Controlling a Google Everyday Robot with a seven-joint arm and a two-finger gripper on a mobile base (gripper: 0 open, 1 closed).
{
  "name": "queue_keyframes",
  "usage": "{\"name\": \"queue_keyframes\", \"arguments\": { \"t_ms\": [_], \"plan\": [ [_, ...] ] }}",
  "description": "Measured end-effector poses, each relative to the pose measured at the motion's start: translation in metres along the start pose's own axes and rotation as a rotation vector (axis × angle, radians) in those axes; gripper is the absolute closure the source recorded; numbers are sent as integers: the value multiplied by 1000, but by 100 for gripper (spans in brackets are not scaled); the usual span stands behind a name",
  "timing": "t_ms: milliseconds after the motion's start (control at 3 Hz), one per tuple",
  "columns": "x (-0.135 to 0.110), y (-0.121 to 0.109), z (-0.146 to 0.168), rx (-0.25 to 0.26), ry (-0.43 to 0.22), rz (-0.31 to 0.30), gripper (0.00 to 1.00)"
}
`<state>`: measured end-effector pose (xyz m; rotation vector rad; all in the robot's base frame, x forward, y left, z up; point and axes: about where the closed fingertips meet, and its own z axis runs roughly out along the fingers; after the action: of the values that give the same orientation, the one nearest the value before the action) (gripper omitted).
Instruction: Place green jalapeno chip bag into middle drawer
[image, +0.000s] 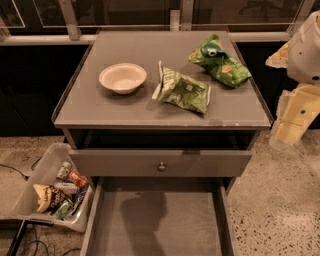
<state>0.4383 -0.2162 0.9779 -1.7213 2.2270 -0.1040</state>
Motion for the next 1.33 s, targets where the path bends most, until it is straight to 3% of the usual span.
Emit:
{"name": "queue_keyframes", "arguments": {
  "t_ms": [333, 667, 1333],
  "plan": [
    [-2, -1, 0, 0, -6, -3, 0],
    [-16, -6, 7, -8, -64, -15, 0],
    [-49, -45, 36, 13, -335, 18, 0]
  ]
}}
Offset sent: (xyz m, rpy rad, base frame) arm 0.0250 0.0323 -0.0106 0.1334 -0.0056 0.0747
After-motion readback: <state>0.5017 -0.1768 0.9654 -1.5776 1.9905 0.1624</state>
